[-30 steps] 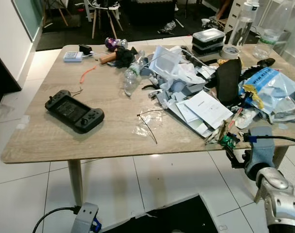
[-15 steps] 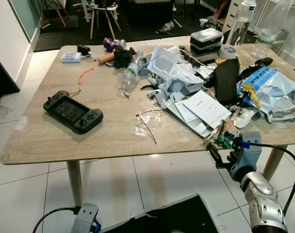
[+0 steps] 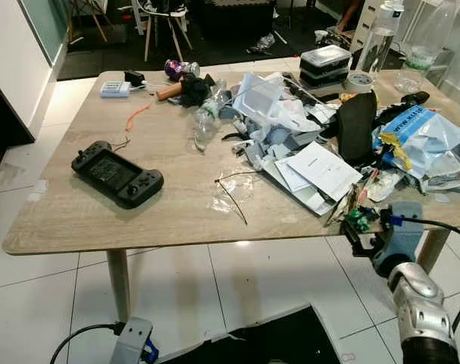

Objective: Picking trash to rubbish bin

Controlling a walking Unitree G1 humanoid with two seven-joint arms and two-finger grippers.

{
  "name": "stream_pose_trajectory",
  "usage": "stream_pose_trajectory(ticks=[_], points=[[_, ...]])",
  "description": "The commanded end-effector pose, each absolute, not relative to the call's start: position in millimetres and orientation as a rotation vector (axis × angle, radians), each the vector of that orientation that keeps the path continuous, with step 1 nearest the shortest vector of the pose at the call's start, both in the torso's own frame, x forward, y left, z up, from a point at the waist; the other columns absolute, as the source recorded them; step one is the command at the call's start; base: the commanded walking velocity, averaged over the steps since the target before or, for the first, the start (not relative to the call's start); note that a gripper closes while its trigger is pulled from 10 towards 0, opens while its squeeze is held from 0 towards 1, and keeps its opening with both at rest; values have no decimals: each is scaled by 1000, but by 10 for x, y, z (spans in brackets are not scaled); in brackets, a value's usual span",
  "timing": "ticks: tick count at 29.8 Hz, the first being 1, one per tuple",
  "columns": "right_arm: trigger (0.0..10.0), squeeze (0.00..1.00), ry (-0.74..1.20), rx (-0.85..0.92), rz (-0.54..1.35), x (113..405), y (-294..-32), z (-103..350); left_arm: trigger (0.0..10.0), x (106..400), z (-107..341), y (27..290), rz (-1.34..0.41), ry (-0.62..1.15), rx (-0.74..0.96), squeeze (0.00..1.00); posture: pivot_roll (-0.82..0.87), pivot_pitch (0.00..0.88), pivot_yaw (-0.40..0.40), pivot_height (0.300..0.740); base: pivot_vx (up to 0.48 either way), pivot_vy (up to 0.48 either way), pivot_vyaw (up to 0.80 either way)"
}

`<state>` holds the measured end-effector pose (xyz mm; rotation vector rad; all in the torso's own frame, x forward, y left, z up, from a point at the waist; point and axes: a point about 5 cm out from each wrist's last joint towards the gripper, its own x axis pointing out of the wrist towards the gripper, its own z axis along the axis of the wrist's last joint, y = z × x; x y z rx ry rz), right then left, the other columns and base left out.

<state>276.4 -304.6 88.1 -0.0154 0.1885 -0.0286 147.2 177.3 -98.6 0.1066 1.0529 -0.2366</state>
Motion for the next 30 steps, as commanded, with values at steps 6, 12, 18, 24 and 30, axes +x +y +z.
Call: stream_pose_trajectory(ticks=[6,12,18,24,30], points=[[10000,0,207,-6,-28,2805,-3023,803,10000,1343,-1029,1832,-242,1105,124,0,-49,80,10,740,0,0,0],[5451,0,187,5,-28,2903,-3000,811,10000,1330,-1033,1835,-237,1107,116,0,-46,86,15,740,0,0,0],[0,0,142,19,-7,3016,-2965,882,10000,1324,-1034,1842,-231,1108,111,0,-39,91,19,740,0,0,0],[0,0,119,18,10,3075,-2940,931,10000,1333,-1031,1841,-227,1105,107,0,-38,87,17,740,0,0,0],[0,0,90,22,37,3103,-2909,957,10000,1336,-1033,1815,-230,1103,103,0,-40,86,17,740,0,0,0]])
